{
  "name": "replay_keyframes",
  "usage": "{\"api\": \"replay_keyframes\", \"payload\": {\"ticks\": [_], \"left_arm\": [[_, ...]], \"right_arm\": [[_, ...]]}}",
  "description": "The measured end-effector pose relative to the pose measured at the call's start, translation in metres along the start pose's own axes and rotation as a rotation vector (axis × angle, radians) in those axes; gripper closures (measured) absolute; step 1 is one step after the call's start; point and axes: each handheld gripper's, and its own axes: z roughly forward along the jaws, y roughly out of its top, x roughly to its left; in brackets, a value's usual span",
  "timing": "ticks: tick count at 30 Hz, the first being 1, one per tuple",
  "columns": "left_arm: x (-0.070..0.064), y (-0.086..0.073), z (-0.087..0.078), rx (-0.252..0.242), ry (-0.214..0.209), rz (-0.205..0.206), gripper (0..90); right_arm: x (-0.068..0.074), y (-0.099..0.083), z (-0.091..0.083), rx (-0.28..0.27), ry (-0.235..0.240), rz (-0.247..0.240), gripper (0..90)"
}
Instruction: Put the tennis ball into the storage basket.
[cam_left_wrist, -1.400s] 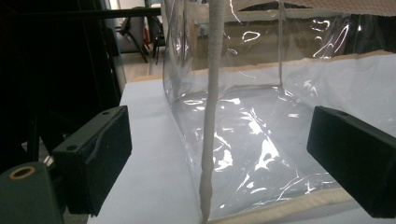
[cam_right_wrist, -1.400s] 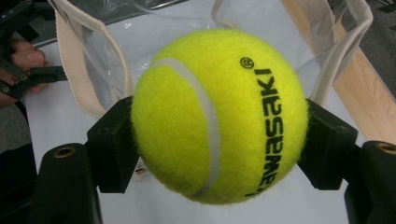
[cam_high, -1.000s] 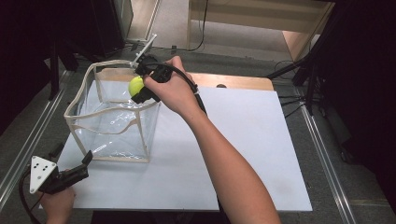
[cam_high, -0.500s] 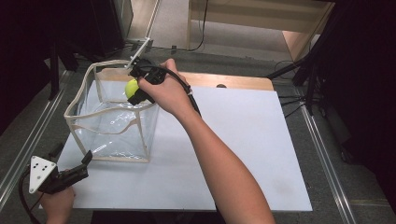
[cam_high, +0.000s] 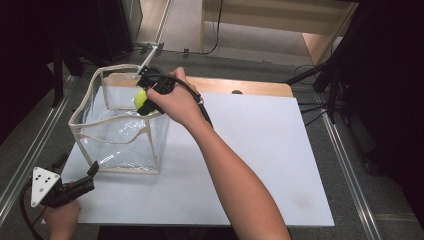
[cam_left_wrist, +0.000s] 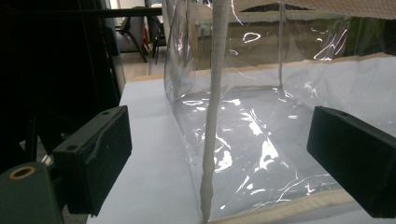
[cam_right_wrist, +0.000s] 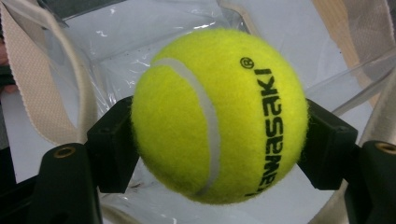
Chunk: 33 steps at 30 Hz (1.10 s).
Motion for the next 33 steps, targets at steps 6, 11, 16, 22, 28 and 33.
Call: {"api": "replay_keyframes", "payload": {"ticks": [6,11,16,22,28,33], "left_arm": [[0.0,0.0,0.0,0.001,0.0,0.001,6.9],[0.0,0.0,0.0,0.001,-0.002,0.0,6.9],[0.0,0.0,0.0,0.005,0.001,0.003,6.9],[0.0,0.0,0.0,0.005,0.001,0.002,6.9],[0.0,0.0,0.0,0.007,0.002,0.006,6.9],[0.0,0.0,0.0,0.008,0.0,0.012,6.9]], "right_arm": [[-0.001,-0.002,0.008,0.018,0.005,0.01,23.8],[-0.003,-0.002,0.013,0.023,0.001,0.013,23.6],[-0.003,-0.003,0.017,0.039,0.016,0.017,23.3],[0.0,-0.002,0.012,0.018,-0.007,0.011,16.6],[0.001,-0.002,-0.001,-0.031,-0.023,0.019,10.4],[0.003,-0.005,-0.014,-0.069,-0.056,0.024,8.2]]}}
